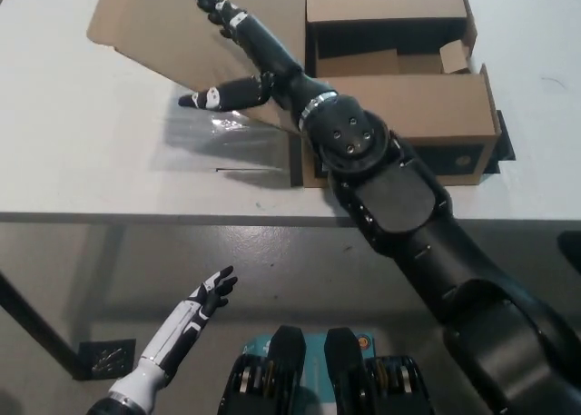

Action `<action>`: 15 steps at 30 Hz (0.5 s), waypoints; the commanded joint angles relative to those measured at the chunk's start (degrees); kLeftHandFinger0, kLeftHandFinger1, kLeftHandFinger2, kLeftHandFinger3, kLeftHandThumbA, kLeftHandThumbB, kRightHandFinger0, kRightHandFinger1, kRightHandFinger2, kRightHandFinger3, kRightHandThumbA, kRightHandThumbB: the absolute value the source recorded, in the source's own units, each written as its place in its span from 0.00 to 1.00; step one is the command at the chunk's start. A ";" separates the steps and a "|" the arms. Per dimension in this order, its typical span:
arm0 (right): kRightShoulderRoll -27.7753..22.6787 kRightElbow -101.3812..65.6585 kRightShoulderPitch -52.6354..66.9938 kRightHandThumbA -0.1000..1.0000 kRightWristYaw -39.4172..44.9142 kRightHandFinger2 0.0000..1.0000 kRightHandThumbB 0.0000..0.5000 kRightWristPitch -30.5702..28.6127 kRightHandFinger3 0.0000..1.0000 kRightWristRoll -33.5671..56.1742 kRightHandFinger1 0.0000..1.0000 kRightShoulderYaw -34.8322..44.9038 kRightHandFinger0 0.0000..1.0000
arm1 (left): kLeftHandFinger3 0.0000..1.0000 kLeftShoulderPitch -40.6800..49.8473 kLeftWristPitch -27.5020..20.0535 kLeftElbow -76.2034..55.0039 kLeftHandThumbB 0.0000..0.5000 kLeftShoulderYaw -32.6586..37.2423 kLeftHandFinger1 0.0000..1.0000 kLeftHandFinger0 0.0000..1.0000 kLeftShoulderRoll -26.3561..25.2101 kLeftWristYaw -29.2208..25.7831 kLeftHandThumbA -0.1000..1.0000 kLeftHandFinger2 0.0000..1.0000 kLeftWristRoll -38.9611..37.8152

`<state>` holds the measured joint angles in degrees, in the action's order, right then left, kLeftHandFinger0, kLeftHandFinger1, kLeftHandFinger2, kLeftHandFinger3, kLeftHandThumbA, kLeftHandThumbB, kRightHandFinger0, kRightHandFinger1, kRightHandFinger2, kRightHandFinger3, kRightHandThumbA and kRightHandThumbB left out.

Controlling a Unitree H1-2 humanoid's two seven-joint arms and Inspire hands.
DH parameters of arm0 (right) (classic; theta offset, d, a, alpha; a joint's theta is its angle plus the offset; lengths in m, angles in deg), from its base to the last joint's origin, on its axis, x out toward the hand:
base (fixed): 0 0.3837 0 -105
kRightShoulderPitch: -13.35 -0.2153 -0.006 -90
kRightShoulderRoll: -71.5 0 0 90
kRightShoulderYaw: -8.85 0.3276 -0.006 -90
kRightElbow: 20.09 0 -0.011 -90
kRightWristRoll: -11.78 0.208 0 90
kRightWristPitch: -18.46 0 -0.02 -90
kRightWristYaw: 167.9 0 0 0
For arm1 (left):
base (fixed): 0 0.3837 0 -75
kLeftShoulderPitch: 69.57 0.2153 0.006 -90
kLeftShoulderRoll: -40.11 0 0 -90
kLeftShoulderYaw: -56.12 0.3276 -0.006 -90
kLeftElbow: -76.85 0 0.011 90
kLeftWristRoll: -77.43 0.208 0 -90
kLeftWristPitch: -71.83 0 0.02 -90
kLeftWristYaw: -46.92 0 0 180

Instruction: A small storage box is placed at the center of the table and the robot uses its right hand to slide under its lid and push it upwards to open it

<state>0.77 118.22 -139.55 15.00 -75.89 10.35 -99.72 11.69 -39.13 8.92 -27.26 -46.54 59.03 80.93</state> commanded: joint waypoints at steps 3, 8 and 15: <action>-1.46 -11.36 -3.25 1.00 0.36 1.00 0.83 4.32 1.00 -0.61 1.00 4.29 1.00 | 1.00 0.06 -1.55 -0.51 1.00 0.39 1.00 1.00 -0.34 0.59 1.00 1.00 0.04; -3.81 -25.34 -7.14 1.00 2.35 1.00 0.89 6.55 1.00 7.05 1.00 12.58 1.00 | 1.00 -0.33 -1.15 -0.30 1.00 0.38 1.00 1.00 -0.09 0.61 1.00 1.00 -0.02; -12.17 -56.52 -6.23 1.00 2.90 1.00 0.78 17.79 1.00 14.38 1.00 21.13 1.00 | 1.00 0.11 -1.36 0.00 1.00 -0.31 1.00 1.00 -0.74 0.77 1.00 1.00 -0.85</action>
<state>-4.09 90.35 -138.71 16.06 -69.40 13.37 -87.91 11.91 -39.11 9.54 -27.13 -46.49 59.27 80.95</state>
